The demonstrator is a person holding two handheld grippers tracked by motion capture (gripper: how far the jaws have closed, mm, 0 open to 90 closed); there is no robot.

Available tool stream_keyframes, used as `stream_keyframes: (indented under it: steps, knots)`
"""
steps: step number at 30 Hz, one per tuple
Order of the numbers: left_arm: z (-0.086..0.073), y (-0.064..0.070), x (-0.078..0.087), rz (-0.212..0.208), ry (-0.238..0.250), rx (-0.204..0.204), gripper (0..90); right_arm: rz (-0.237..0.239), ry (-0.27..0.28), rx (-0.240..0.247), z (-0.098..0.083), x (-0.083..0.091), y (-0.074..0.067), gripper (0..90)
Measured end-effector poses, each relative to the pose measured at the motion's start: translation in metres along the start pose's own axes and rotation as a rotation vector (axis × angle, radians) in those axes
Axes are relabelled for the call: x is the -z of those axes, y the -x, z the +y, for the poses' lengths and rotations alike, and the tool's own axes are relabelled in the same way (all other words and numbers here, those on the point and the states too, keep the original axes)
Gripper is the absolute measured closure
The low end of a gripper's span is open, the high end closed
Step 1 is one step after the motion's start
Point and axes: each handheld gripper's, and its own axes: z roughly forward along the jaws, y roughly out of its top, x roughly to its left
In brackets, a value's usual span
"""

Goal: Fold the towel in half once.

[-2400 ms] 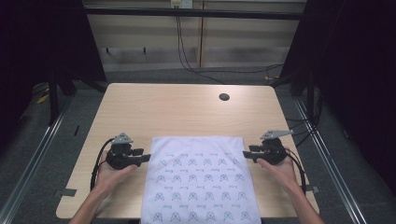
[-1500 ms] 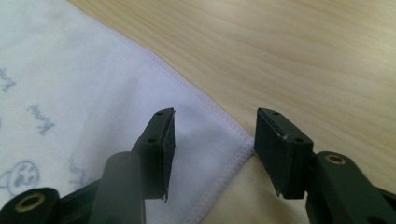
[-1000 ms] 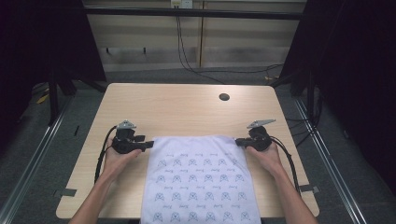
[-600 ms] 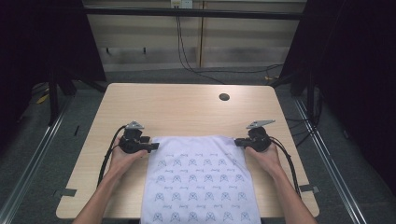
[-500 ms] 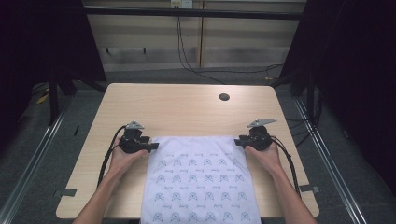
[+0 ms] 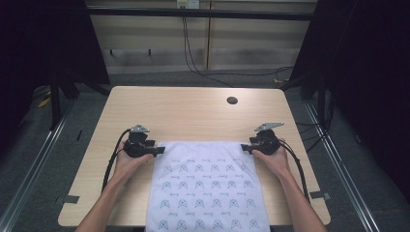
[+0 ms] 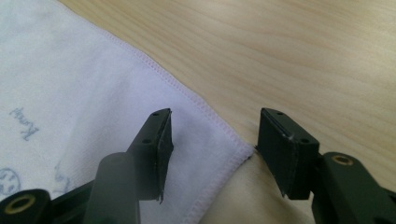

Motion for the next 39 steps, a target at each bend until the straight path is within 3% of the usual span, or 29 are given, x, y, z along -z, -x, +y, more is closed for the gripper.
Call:
stream_keyframes:
  steps: [4, 5, 6, 10, 14, 17, 20, 21, 24, 27, 29, 33, 35, 39]
  knots:
    - [-0.001, 0.001, -0.002, 0.0, 0.005, -0.005, 39.6, 0.053, -0.002, 0.034, 0.0, 0.0, -0.005, 52.1]
    - [-0.001, 0.0, -0.003, -0.007, 0.004, -0.007, 39.2, 0.055, 0.001, 0.04, 0.001, -0.001, -0.008, 57.0]
    - [-0.002, 0.0, -0.003, -0.006, 0.008, -0.009, 38.7, 0.05, -0.002, 0.049, 0.002, -0.002, -0.009, 68.6]
    - [-0.003, 0.001, -0.004, -0.002, 0.018, -0.022, 37.1, 0.064, -0.01, 0.036, 0.003, -0.002, -0.012, 84.2]
    - [-0.003, 0.007, -0.007, 0.008, 0.01, -0.069, 34.9, 0.08, -0.013, 0.018, 0.003, -0.002, -0.012, 85.3]
    - [-0.002, 0.011, -0.007, 0.008, 0.0, -0.115, 41.5, 0.09, -0.011, 0.0, 0.002, -0.002, -0.01, 85.3]
    - [-0.002, 0.013, -0.009, -0.027, 0.012, -0.112, 46.7, 0.089, -0.01, -0.003, 0.002, -0.002, -0.01, 85.2]
    - [-0.001, 0.013, -0.01, -0.069, 0.008, -0.103, 47.3, 0.092, -0.009, -0.005, 0.002, -0.002, -0.01, 85.1]
    - [0.001, 0.018, -0.013, -0.078, -0.004, -0.126, 56.0, 0.093, -0.011, -0.01, 0.002, -0.001, -0.01, 84.8]
    - [0.0, 0.018, -0.015, -0.107, 0.001, -0.095, 75.7, 0.103, -0.002, -0.012, 0.003, 0.001, -0.01, 84.7]
    - [0.0, 0.015, -0.013, -0.119, -0.003, -0.081, 82.5, 0.108, 0.003, -0.015, 0.003, 0.003, -0.01, 84.8]
    - [0.0, 0.012, -0.006, -0.143, 0.011, -0.054, 83.6, 0.134, 0.019, -0.03, 0.005, 0.007, -0.01, 84.9]
    - [0.001, 0.013, 0.0, -0.146, 0.019, -0.058, 83.8, 0.164, 0.016, -0.041, 0.006, 0.008, -0.01, 85.0]
    - [0.004, 0.014, 0.015, -0.16, 0.06, -0.051, 83.8, 0.177, 0.039, -0.047, 0.01, 0.015, -0.012, 85.0]
